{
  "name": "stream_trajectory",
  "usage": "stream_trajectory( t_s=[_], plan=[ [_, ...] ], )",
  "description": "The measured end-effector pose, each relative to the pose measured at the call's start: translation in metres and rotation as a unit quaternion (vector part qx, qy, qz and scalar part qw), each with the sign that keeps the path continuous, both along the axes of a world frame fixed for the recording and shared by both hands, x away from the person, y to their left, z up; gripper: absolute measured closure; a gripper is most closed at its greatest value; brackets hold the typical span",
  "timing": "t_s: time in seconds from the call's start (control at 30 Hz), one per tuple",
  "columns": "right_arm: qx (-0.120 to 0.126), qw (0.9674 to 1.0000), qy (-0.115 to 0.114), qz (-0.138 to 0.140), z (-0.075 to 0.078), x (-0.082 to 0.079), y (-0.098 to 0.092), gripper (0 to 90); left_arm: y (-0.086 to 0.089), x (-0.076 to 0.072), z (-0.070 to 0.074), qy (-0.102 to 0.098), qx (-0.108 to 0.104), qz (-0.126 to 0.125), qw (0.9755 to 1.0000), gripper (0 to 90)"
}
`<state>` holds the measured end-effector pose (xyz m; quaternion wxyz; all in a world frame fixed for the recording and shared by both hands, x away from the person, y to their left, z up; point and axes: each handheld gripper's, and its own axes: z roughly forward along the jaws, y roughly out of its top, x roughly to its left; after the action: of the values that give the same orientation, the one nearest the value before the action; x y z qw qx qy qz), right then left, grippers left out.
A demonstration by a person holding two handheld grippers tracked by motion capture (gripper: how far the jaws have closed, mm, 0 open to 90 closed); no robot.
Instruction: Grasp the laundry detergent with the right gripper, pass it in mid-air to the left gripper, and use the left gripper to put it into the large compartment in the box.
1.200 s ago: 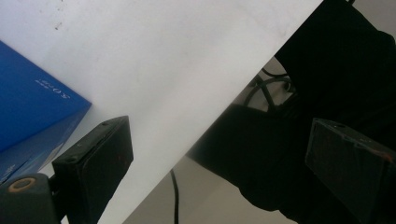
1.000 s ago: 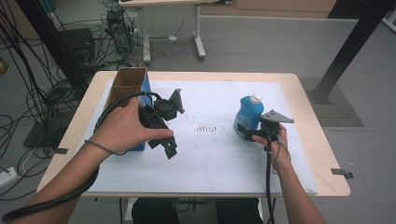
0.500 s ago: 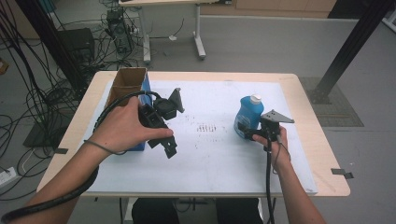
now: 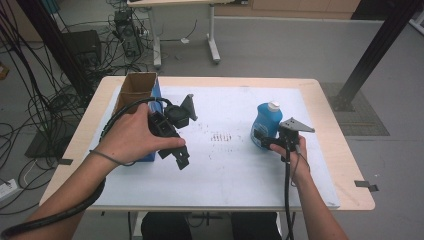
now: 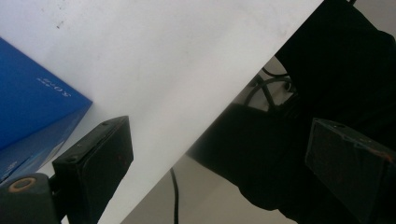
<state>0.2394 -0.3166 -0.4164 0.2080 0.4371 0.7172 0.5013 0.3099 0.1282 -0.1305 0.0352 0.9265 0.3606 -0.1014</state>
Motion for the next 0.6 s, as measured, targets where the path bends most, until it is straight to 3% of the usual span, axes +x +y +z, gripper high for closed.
stream_trajectory(
  t_s=[0.6],
  plan=[
    [0.005, 1.0000, -0.004, -0.004, -0.0031, -0.0002, 0.0010, 28.7, -0.0014, 0.0004, -0.0018, 0.001, 0.000, 0.000, 1.0000, 8.1]
  ],
)
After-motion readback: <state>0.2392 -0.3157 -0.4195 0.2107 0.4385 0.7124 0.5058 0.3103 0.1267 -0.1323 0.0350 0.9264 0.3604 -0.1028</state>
